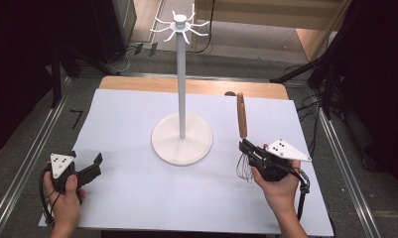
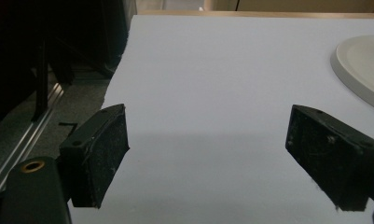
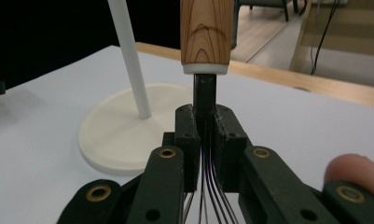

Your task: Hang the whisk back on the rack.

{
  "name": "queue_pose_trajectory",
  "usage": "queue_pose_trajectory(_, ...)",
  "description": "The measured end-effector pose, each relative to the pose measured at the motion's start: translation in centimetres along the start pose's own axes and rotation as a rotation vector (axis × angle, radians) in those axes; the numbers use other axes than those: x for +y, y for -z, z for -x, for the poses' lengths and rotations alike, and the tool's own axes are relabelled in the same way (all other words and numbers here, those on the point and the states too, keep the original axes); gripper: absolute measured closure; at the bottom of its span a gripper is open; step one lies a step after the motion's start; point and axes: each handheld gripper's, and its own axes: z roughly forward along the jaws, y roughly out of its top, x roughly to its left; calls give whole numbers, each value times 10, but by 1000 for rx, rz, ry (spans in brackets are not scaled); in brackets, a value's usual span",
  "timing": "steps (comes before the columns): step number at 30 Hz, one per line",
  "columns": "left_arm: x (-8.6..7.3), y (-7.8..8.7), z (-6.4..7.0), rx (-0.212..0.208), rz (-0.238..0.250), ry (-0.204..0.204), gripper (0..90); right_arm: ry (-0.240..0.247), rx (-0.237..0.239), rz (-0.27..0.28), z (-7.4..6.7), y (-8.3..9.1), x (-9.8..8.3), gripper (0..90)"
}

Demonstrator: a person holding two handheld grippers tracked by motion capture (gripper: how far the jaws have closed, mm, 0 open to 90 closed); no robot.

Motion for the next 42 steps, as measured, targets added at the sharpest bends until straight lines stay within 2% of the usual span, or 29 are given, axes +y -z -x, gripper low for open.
queue_pose_trajectory(1,0,0,0,0,0,0,141,0,0,0,0,0,0,835)
queue_pose_trajectory(2,0,0,0,2,-2,-3,141,6,14,33,-3,1,2,834)
queue_pose_trajectory(5,0,0,1,6,-5,-5,141,10,43,54,-5,-1,5,835)
queue_pose_trajectory(15,0,0,2,15,-6,-14,141,58,66,119,-16,-17,16,834)
queue_pose_trajectory(24,0,0,2,16,-3,-17,141,71,87,172,-19,-22,33,835)
queue_pose_trajectory(26,0,0,2,17,-1,-15,141,86,93,195,-21,-22,39,834)
queue_pose_trajectory(33,0,0,2,19,-3,-15,142,73,109,237,-22,-30,49,834)
queue_pose_trajectory(42,0,0,2,19,-2,-14,142,89,137,291,-27,-41,66,834)
